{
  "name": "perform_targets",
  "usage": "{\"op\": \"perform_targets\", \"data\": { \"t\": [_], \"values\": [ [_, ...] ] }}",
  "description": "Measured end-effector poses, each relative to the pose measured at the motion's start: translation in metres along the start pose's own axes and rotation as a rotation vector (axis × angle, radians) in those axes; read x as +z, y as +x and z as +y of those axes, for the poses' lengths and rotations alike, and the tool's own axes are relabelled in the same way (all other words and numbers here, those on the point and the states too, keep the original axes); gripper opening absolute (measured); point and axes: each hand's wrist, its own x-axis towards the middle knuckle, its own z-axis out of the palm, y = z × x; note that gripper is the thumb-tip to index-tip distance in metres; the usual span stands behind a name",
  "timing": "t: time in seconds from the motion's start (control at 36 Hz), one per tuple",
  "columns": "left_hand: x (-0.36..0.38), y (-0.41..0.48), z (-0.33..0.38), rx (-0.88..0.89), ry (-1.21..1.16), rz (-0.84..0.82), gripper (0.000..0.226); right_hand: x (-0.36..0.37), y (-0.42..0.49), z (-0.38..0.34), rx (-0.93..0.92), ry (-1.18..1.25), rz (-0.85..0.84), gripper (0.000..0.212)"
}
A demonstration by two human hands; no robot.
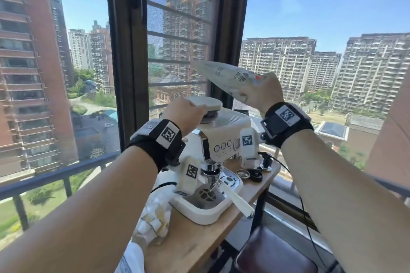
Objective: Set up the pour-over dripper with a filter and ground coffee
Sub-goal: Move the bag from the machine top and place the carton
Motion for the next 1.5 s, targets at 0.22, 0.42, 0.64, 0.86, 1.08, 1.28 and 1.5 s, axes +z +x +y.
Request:
{"op": "perform_targets", "data": {
  "t": [0.22, 0.42, 0.64, 0.86, 1.08, 1.28, 1.5],
  "values": [
    [-0.005, -0.033, 0.021, -0.100, -0.973, -0.231, 0.066, -0.007, -0.061, -0.052, -0.173, 0.216, -0.288, 0.056],
    [-0.006, -0.048, -0.002, -0.099, -1.402, -0.202, 0.066, -0.012, -0.108, -0.052, -0.283, 0.169, -0.464, 0.054],
    [0.024, -0.053, -0.017, -0.184, -1.497, -0.198, 0.041, -0.025, -0.127, -0.007, -0.145, 0.325, -0.475, 0.082],
    [0.050, -0.045, -0.014, -0.228, -1.532, -0.278, 0.065, -0.040, -0.131, 0.032, -0.061, 0.613, -0.300, 0.017],
    [0.055, -0.043, -0.022, -0.073, -1.511, -0.259, 0.018, -0.033, -0.132, 0.020, -0.157, 0.286, -0.266, 0.014],
    [0.054, -0.046, -0.019, -0.064, -1.532, -0.215, 0.022, -0.030, -0.125, 0.020, -0.221, 0.169, -0.199, 0.005],
    [0.051, -0.049, -0.015, -0.063, -1.605, -0.231, 0.033, -0.031, -0.127, 0.020, -0.262, 0.177, -0.179, 0.011]
  ]
}}
